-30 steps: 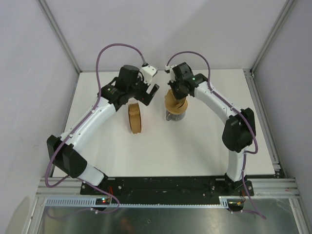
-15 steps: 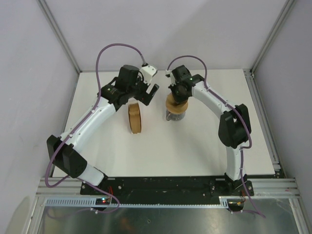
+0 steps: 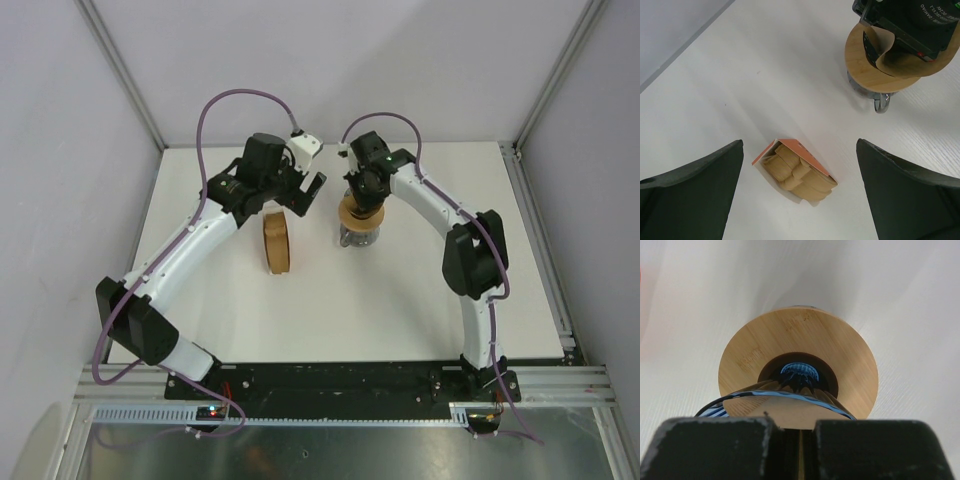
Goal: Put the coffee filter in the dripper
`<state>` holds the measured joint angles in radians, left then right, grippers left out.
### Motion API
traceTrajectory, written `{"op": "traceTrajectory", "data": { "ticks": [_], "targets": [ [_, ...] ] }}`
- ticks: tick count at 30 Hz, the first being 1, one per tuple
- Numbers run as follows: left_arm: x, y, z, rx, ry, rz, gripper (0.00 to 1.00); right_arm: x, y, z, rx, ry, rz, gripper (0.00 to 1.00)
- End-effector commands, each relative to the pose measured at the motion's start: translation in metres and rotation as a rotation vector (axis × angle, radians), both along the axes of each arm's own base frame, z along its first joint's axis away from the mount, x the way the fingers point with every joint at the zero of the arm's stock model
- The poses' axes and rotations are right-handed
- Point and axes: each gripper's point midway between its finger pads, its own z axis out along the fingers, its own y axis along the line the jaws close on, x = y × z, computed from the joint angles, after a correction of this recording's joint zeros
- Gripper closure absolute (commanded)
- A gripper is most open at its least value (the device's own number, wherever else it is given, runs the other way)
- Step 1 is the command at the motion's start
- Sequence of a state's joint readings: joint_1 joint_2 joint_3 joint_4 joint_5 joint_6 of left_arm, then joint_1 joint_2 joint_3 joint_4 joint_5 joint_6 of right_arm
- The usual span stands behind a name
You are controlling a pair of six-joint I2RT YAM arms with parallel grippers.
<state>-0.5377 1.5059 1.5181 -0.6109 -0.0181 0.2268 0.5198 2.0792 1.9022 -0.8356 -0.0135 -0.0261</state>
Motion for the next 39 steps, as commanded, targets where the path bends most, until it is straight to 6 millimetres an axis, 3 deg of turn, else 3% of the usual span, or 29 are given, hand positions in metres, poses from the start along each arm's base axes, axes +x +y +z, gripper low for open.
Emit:
{"op": "traceTrajectory", "data": {
  "ticks": [1,5,15,20,39],
  "targets": [
    [0.0,0.002,0.013,-0.027,-0.035,-0.001,0.0,0.002,0.004,0.006,0.008,0.005,-0.001,1.0],
    [-0.001,-0.001,0.014,-0.036,-0.031,-0.017,0.0,0.0,0.008,0.02,0.021,-0.013,0.011,1.0],
    [-0.002,-0.002,0.016,-0.044,-0.032,-0.026,0.0,0.001,0.019,0.085,0.088,-0.138,0.035,1.0],
    [-0.002,-0.002,0.016,-0.043,-0.035,-0.024,0.0,0.0,0.015,0.1,0.093,-0.16,0.031,1.0],
    [-0.002,-0.001,0.017,-0.038,-0.038,-0.024,0.0,-0.011,0.014,0.057,0.031,-0.053,0.044,1.0]
  ]
}}
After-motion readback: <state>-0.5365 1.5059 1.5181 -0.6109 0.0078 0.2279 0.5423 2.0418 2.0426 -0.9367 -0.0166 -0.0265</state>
